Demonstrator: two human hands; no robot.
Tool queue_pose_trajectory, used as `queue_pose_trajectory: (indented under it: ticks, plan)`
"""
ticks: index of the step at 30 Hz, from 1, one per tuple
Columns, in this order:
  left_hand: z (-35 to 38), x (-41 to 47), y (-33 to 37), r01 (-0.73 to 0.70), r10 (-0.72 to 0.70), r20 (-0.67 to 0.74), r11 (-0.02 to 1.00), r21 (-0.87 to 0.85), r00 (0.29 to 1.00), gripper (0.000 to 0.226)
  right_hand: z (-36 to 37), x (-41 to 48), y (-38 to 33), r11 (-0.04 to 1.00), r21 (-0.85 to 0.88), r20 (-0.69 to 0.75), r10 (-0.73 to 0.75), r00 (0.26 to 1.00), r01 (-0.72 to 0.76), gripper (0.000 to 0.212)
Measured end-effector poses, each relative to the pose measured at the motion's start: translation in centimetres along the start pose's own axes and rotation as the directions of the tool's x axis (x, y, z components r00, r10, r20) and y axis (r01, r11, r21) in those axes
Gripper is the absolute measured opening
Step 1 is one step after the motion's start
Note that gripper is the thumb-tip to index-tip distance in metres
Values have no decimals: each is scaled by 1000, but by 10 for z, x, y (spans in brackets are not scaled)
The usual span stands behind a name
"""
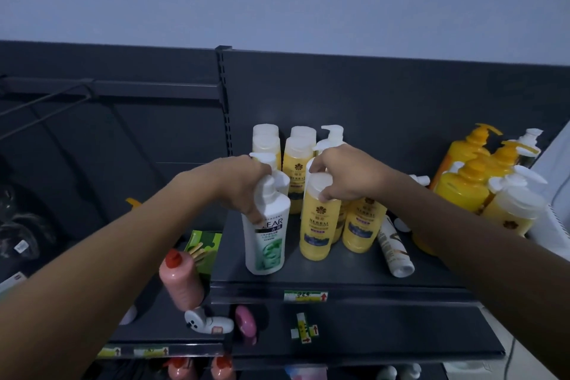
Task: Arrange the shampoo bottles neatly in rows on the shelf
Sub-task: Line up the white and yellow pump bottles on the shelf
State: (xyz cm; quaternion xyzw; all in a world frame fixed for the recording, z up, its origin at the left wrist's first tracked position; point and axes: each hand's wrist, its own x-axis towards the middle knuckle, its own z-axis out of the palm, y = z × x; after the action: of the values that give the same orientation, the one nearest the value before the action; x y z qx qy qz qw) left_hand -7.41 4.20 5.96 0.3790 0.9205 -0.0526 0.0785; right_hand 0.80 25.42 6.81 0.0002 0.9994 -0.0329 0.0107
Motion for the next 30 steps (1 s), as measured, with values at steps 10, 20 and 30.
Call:
queue_pose_trajectory:
  ticks: [10, 20, 30]
  plan:
    - [-37, 25, -21, -44, -13, -249, 974, -221, 969, 40, 2, 9, 9, 996, -71, 78, -49, 996, 55, 67]
    - [-10, 33, -40, 25, -75, -212, 973, -230, 974, 34, 1, 24, 2, 989, -95, -1, -113, 994, 112, 48]
    - [1, 4, -68, 182, -245, -229, 947, -265, 942, 28, 8, 73, -21, 982, 46, -23, -184, 983, 185, 58]
